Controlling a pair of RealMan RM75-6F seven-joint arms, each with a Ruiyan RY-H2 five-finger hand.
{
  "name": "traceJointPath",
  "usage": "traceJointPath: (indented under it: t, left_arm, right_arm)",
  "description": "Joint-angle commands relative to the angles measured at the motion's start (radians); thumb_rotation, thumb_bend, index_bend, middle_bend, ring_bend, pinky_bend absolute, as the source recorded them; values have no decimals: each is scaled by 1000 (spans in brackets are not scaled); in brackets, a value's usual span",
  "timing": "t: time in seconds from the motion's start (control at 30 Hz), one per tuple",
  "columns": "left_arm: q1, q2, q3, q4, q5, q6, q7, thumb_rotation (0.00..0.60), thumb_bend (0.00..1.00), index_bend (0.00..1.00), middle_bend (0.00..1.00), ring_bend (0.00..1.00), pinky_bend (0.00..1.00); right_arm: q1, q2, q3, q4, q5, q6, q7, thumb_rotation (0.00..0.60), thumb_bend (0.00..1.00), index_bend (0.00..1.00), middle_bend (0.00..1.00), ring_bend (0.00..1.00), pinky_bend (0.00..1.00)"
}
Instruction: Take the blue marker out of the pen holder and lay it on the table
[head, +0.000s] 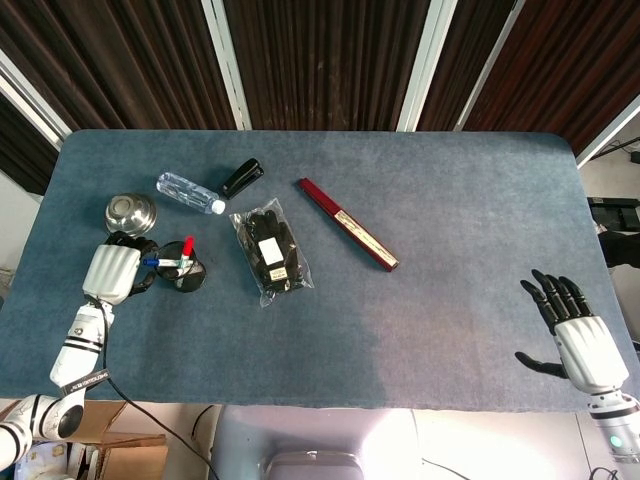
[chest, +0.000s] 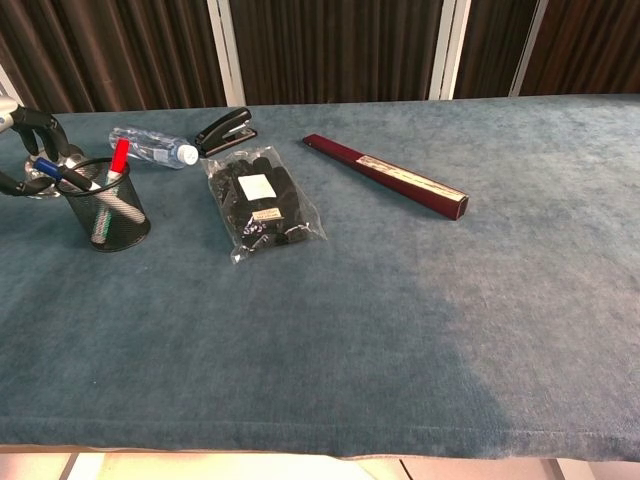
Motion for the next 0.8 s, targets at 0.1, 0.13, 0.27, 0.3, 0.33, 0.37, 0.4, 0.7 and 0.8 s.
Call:
traceJointPath:
  t: [0.1, 0.13, 0.27, 0.3, 0.33, 0.37, 0.4, 0.7, 0.8]
  left_arm:
    - [-8, -8, 4, 8, -1, 6, 3, 600, 321, 455, 447, 419, 274]
    - [-8, -9, 4, 9, -2, 6, 3, 600, 321, 462, 455, 424, 278]
    - [-13, -12, 7, 14, -11, 0, 2, 600, 324, 464, 461, 427, 283]
    - [-14, -12, 8, 15, -14, -2, 2, 600, 331, 466, 462, 428, 284]
    - [-14, -12, 8, 16, -15, -3, 2, 600, 339, 471, 466, 432, 286]
    - [-15, -12, 9, 17, -17, -3, 0, 600, 345, 476, 470, 436, 288]
    - [-15, -13, 9, 19, -18, -3, 2, 600, 353, 484, 479, 446, 290]
    - [-23, -14, 14, 32, -35, -17, 14, 600, 450, 581, 623, 565, 311]
    - [-24, -12, 14, 32, -36, -19, 14, 600, 472, 629, 676, 599, 316]
  right_arm:
    - [-1, 0, 0, 2, 2, 0, 3, 600, 52, 0, 45, 0, 0]
    - [-2, -1, -1, 3, 2, 0, 4, 600, 52, 0, 44, 0, 0]
    - [-1, -2, -1, 6, 4, -4, 8, 600, 52, 0, 44, 0, 0]
    - [0, -2, -1, 6, 4, -5, 8, 600, 52, 0, 44, 0, 0]
    - [0, -2, -1, 6, 4, -5, 9, 600, 52, 0, 44, 0, 0]
    - [1, -2, 0, 6, 5, -6, 9, 600, 52, 0, 44, 0, 0]
    - [1, -1, 0, 5, 4, -6, 9, 600, 52, 0, 44, 0, 0]
    - [1, -3, -2, 6, 8, -11, 11, 600, 51, 0, 44, 0, 0]
    - [1, -3, -2, 6, 8, -11, 11, 600, 52, 0, 45, 0, 0]
